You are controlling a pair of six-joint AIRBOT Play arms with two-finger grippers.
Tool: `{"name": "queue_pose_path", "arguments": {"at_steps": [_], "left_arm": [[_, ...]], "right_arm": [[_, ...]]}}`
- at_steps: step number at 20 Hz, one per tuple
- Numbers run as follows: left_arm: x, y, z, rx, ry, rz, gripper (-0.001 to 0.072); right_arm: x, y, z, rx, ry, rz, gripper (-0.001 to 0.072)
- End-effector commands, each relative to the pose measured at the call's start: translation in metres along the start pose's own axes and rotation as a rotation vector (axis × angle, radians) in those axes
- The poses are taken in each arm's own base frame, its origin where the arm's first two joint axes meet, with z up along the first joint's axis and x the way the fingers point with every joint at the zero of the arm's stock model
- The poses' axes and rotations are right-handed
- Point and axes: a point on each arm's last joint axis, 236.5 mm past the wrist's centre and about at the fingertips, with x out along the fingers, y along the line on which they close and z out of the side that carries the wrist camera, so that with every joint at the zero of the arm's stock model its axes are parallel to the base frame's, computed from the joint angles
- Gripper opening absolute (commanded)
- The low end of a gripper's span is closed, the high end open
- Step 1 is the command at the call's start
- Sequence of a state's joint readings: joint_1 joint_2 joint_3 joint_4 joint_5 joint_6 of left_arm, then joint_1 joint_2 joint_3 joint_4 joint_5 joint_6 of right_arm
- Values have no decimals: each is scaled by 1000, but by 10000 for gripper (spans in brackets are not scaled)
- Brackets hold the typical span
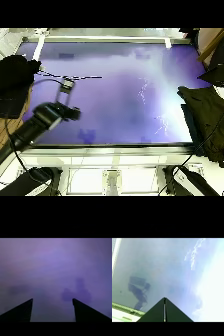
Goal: Fold the clothes and pants, and hang the long-sleeved shirts on hangers.
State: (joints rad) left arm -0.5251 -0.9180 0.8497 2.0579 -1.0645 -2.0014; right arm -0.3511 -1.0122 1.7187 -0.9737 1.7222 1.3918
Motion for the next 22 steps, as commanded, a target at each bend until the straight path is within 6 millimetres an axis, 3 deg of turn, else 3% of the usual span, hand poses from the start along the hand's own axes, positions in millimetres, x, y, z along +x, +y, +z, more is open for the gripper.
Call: {"name": "queue_pose_path", "arguments": {"at_steps": [1, 3, 5, 7, 9, 12, 15, 16, 17, 19, 22], "left_arm": [[12, 145, -14, -220, 32, 334, 539], [15, 219, -56, -455, 94, 435, 539], [17, 271, -110, -747, 146, 473, 539], [27, 296, -156, -1066, 153, 410, 539], [44, 306, -172, -1326, 83, 263, 547], [62, 322, -164, -1432, -55, 85, 591], [75, 334, -170, -1472, -60, 73, 591], [79, 336, -161, -1486, -80, 47, 590], [82, 338, -146, -1468, -115, 11, 590], [82, 343, -95, -1362, -231, -72, 589], [84, 369, -24, -1288, -390, -54, 588]], "right_arm": [[0, -1, 8, 0, -32, -6, 5], [0, -2, 11, 0, -47, -8, 5], [2, -3, 11, 4, -39, -6, 5], [6, -5, 9, 12, -29, -3, 5], [11, -8, 5, 25, -10, 2, 5], [21, -13, -3, 47, 23, 11, 5], [32, -18, -11, 73, 57, 19, 5], [34, -19, -13, 78, 65, 21, 5], [36, -20, -14, 81, 70, 20, 5], [38, -23, -13, 86, 73, 18, 5], [40, -25, -10, 88, 62, 15, 5]]}}
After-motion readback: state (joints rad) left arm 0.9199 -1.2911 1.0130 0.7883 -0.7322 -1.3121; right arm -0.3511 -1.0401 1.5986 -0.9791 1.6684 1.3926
